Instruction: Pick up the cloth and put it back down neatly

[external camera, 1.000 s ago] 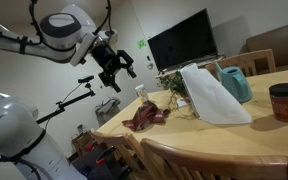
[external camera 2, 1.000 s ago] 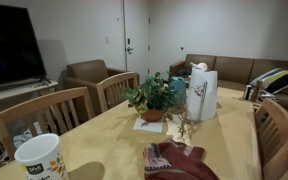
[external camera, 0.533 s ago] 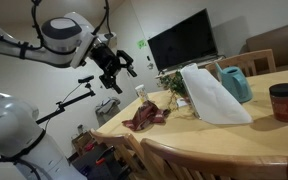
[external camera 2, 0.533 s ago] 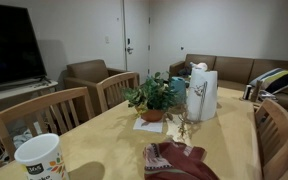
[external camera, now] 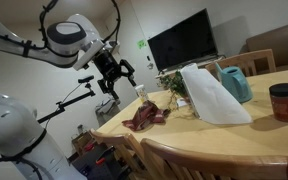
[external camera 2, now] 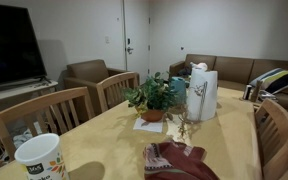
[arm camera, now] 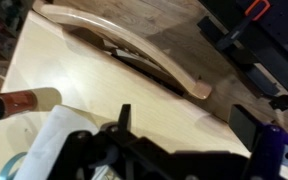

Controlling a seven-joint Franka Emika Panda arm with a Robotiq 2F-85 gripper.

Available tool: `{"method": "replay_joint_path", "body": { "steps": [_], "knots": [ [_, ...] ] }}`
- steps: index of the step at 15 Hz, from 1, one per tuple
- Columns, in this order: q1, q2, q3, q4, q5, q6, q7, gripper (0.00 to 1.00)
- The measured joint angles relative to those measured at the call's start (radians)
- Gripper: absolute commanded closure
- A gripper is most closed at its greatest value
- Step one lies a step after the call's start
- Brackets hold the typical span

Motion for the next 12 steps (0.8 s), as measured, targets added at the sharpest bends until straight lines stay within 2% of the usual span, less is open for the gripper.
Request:
{"method": "replay_joint_path", "body": {
  "steps": [5, 12],
  "knots": [
    [0.097, 0.044, -0.059, 0.0, 0.168, -0.001, -0.248, 0.0],
    [0.211, 0.146, -0.053, -0.003, 0.408, -0.025, -0.572, 0.0]
  ]
}}
